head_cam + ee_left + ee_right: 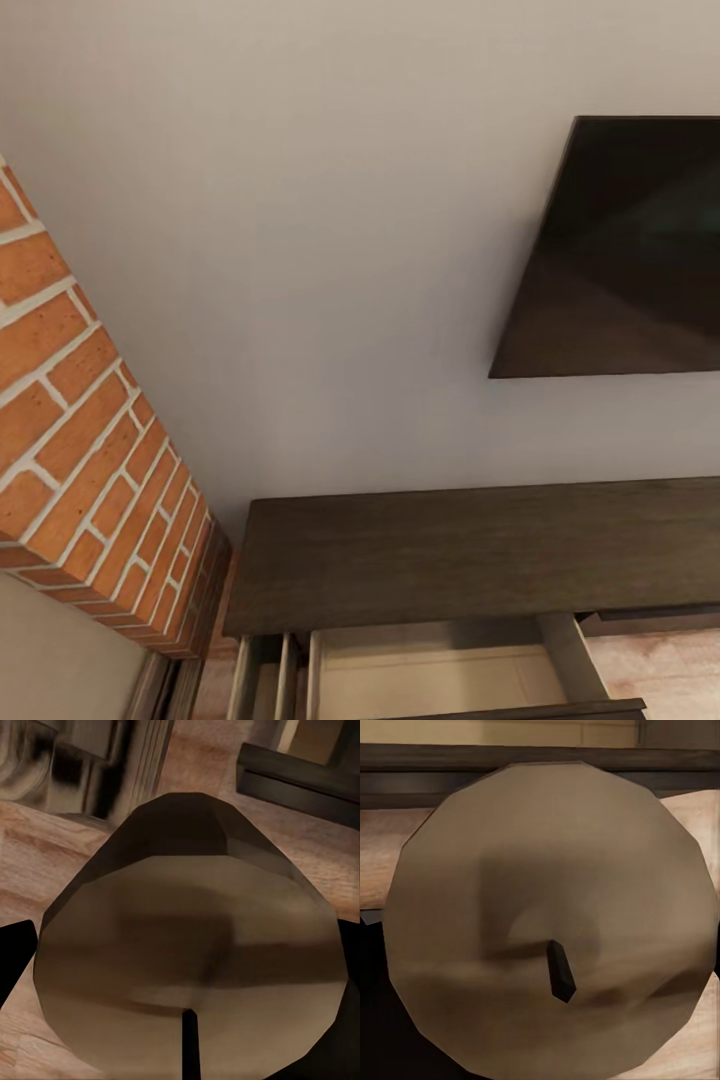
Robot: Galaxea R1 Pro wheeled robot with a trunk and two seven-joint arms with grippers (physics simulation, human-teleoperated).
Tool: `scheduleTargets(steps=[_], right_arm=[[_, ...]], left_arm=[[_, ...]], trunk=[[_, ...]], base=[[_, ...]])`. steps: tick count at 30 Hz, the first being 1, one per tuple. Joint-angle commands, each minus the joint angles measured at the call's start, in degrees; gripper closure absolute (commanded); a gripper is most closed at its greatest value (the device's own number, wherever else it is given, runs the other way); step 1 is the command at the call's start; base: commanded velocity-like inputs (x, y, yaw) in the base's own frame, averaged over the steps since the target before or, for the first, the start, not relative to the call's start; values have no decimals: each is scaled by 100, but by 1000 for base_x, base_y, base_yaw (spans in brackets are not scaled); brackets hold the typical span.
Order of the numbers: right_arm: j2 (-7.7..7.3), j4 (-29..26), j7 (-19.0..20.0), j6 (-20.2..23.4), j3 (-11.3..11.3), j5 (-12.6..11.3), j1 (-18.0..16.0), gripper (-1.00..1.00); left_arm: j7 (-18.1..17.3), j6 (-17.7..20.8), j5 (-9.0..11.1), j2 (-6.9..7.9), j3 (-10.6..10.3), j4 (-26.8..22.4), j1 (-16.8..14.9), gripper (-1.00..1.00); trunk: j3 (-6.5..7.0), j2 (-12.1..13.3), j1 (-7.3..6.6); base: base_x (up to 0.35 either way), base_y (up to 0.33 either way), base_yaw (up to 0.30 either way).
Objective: Place each of the two pumpkins and all three candles from the living room inside a cabinet in the living room (use any cabinet), then make sure every cabinet is closed, and position the cauldron so it is next to a table in the living room.
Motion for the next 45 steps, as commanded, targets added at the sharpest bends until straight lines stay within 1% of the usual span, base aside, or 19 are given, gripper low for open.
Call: scheduleTargets(steps=[1, 8, 10, 11, 13, 15, 16, 17, 20, 23, 25, 27, 36, 41, 44, 45], right_arm=[[0, -1, -5, 0, 1, 0, 1, 100], [-16, 12, 13, -8, 14, 41, 2, 100], [-22, -7, 37, -7, 27, 99, 2, 100], [-30, -31, 122, -2, 40, 121, 2, 100], [-43, -61, 447, 4, 53, 141, 2, 100], [-111, -102, 995, 8, 50, 148, -1, 100], [-217, -205, 1432, 19, 40, 146, -3, 100], [-331, -374, 1774, 37, 22, 124, -5, 100], [-492, -793, 2104, 117, -8, 88, -6, 100], [-525, -1011, 2175, 343, -14, 82, -6, 100], [-533, -1258, 2194, 566, -20, 74, -6, 100], [-532, -1386, 2193, 634, -24, 72, -6, 100], [-534, -1551, 2192, 667, -25, 71, -15, 100], [-529, -1604, 2192, 675, -25, 71, -20, 100], [-521, -1734, 2197, 676, -18, 71, -23, 100], [-520, -1755, 2199, 676, -17, 71, -24, 100]], left_arm=[[4, 0, -1, -2, -1, 0, 0, 100], [-41, 12, -2, -43, -9, -5, 0, 100], [-47, 16, -2, -139, -13, -8, 0, 100], [-40, 17, -8, -179, -17, -8, 0, 100], [-33, 17, -15, -203, -25, -16, 0, 100], [-32, 17, -20, -192, -36, -33, 0, 100], [-32, 18, -24, -169, -40, -49, -4, 100], [-35, 18, -26, -122, -42, -65, -7, 100], [-39, 16, -28, -2, -26, -121, -23, 100], [-55, 16, -29, 72, -20, -262, -56, 100], [-72, 17, -23, 152, -15, -441, -70, 100], [-74, 22, -21, 180, -11, -598, -76, 100], [-39, 56, -8, 191, 7, -1051, -87, 100], [-40, 292, 13, 190, 16, -1381, -88, 100], [-40, 540, 15, 184, 15, -1627, -88, 100], [-40, 706, 12, 187, 12, -1745, -88, 100]], trunk=[[-2, 0, 0], [-6, 0, 0], [-6, 0, 0], [-6, 0, 0], [-6, 0, 0], [-6, 0, 0], [-6, 0, 0], [-6, 0, 0], [-6, 0, 0], [-6, 0, 0], [-6, 0, 0], [-6, 0, 0], [-6, 0, 0], [-6, 0, 0], [-6, 0, 0], [-6, 0, 0]], base=[[14, -12, 0], [3, -2, 0], [0, 0, 0], [0, 0, 0], [0, 0, 0], [0, 0, 0], [0, 0, 0], [0, 0, 0], [0, 0, 0], [0, 0, 0], [0, 0, 0], [0, 0, 0], [0, 0, 0], [0, 0, 0], [0, 0, 0], [0, 0, 0]])
